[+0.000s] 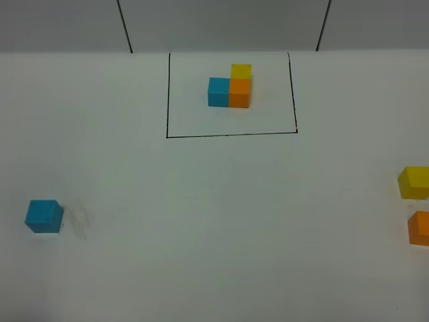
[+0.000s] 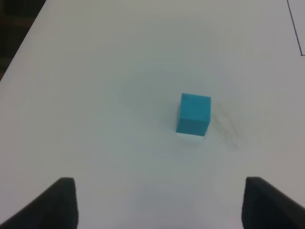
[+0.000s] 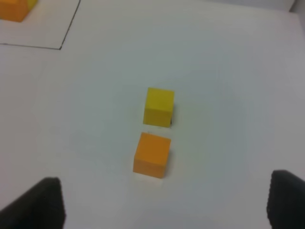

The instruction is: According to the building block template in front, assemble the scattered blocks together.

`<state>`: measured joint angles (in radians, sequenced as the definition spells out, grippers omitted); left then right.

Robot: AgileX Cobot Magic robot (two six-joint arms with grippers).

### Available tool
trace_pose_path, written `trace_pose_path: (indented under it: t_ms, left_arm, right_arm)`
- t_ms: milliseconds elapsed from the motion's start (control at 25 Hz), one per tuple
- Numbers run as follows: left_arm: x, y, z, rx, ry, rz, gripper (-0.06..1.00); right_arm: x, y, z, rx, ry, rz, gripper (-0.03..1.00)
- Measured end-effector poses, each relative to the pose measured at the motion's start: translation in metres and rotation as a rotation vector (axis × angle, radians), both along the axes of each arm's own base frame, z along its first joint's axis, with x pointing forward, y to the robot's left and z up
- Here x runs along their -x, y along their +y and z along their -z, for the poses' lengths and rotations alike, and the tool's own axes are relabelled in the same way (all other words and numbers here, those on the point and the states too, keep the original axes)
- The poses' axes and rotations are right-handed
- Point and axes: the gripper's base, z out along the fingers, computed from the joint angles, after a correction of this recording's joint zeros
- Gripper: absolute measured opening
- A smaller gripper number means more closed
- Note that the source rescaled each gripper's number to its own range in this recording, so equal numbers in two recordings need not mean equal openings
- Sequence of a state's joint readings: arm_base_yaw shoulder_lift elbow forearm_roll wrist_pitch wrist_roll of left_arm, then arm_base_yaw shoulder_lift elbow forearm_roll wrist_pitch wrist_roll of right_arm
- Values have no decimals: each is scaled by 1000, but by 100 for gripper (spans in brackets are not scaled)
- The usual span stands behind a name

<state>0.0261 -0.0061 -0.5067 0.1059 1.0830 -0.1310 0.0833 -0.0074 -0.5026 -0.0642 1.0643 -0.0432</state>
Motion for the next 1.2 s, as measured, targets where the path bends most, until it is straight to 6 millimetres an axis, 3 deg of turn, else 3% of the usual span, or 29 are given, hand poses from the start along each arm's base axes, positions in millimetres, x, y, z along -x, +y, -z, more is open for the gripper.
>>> trace_pose_path:
  t_ms: [920, 1080, 1200]
  left_arm:
    - [0, 0, 0, 2, 1, -1, 60]
    - [-13, 0, -6, 1, 72, 1, 63]
    - [-34, 1, -21, 0, 134, 5, 75]
  right_arm:
    - [0, 0, 0, 0, 0, 0, 73]
    - [0, 0, 0, 0, 0, 0, 73]
    - [0, 0, 0, 0, 0, 0, 73]
